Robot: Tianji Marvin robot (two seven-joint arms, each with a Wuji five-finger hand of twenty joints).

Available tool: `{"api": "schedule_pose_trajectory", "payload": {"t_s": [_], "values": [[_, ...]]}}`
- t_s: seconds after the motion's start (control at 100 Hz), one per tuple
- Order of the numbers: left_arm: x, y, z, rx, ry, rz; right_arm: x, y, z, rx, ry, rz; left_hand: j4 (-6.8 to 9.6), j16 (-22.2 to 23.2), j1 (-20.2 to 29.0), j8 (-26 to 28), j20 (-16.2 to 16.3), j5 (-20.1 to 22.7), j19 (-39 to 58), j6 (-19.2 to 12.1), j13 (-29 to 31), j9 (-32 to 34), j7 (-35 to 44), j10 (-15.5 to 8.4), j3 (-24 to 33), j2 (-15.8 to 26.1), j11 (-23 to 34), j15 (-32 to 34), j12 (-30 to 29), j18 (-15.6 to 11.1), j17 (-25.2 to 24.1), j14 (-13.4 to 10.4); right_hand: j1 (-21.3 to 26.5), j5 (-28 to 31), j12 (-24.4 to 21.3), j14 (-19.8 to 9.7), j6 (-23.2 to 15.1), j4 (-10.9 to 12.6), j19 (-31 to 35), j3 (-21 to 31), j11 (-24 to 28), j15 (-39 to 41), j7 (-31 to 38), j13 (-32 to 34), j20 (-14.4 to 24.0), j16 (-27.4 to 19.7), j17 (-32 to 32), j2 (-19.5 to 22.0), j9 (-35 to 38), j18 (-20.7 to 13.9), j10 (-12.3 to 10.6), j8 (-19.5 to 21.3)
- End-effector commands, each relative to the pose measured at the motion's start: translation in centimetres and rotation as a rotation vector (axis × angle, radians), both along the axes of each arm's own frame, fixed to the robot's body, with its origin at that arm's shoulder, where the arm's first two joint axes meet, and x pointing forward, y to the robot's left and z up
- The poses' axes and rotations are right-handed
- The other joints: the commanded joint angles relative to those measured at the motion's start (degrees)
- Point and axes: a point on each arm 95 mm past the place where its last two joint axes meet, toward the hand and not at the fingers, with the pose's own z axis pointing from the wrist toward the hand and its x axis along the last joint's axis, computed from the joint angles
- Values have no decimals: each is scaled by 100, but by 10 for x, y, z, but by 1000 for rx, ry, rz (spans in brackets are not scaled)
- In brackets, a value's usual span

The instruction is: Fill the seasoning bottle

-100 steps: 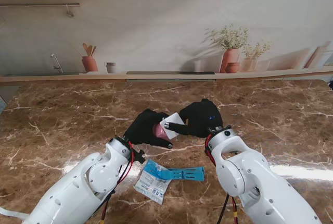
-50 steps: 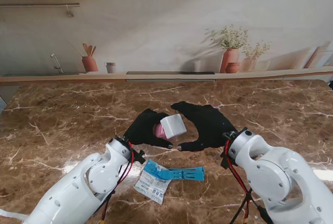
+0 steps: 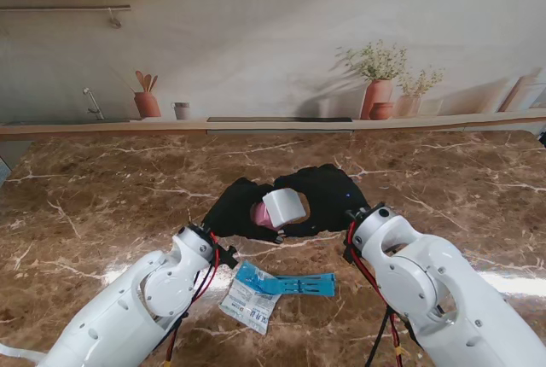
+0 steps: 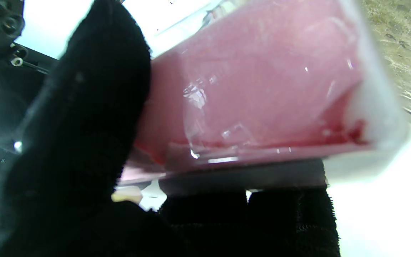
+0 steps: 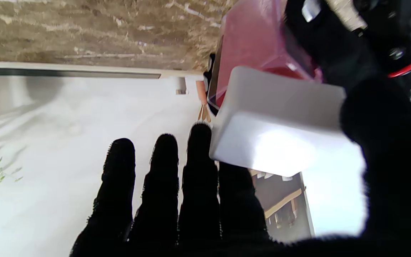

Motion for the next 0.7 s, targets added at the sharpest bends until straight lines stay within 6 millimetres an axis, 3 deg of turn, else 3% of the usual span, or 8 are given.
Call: {"api": "schedule_pose_trajectory", "payload": {"t_s": [0.0,0.11,0.17,0.29,0.37,0.49,0.59,0.69], "values": [[-1,-1,4,-9,-12,-1,2,3,-7,20,22,-32,-58,335,1447,546,130,1271,259,-1566,467,391,1859,-666,2343,2170,404,957,180,-301,-108,-373,-564,1097,409,-133,-490,-267,443,301,361,283,709,444,235,338,289,161,653,94,-213,212],[-1,-2,4,-9,-13,-2,6,8,-11,58,10,-78,-59,335,1442,545,132,1272,258,-1576,475,393,1859,-671,2343,2168,404,958,179,-299,-111,-372,-1608,2764,805,-40,-568,-203,1495,517,716,764,1561,1401,383,760,1131,917,1753,141,-198,1],[-1,-2,4,-10,-13,-3,7,10,-12,43,1,-106,-57,335,1446,546,134,1280,261,-1574,478,397,1863,-665,2349,2168,405,959,180,-299,-104,-376,-2259,3282,688,86,-406,-84,2054,466,646,900,1854,1766,218,845,1366,1681,2145,131,-106,-586],[-1,-2,4,-10,-13,-6,4,11,-12,17,-4,-158,-58,335,1444,544,136,1284,261,-1572,477,399,1861,-672,2355,2168,405,959,181,-293,-107,-372,-3289,2829,33,360,56,306,2521,119,106,742,1231,2076,-232,652,1565,2894,2191,126,190,-1551],[-1,-2,5,-10,-12,-5,-1,9,-10,36,12,-167,-60,335,1439,543,138,1286,262,-1573,479,402,1860,-673,2355,2161,404,959,179,-290,-107,-373,-3571,1541,-468,474,149,343,2174,-2,-499,243,169,1679,-501,406,1283,3146,1345,133,402,-2083],[-1,-2,5,-11,-12,-3,-10,-3,-1,72,9,-164,-61,334,1436,543,141,1290,267,-1584,487,407,1860,-672,2365,2158,405,961,179,-290,-102,-371,-3242,-974,-1002,411,40,214,1514,62,-1047,-373,-1225,951,-488,162,839,2843,-157,155,381,-2269],[-1,-2,6,-9,-12,-4,-18,-14,10,97,20,-87,-64,335,1432,542,143,1289,270,-1579,498,416,1859,-676,2370,2156,408,965,181,-291,-99,-385,-1766,-2034,-1053,309,382,-26,550,270,-1263,-871,-1767,-120,-337,-43,106,1595,-1665,226,389,-1812],[-1,-2,6,-8,-12,-5,-24,-25,21,26,54,15,-64,334,1433,543,143,1291,268,-1586,500,418,1859,-669,2379,2147,409,964,183,-296,-100,-380,-65,-2577,-904,192,683,102,-282,275,-1374,-1091,-2111,-1126,-83,-125,-534,355,-2776,16,556,-1214]]}}
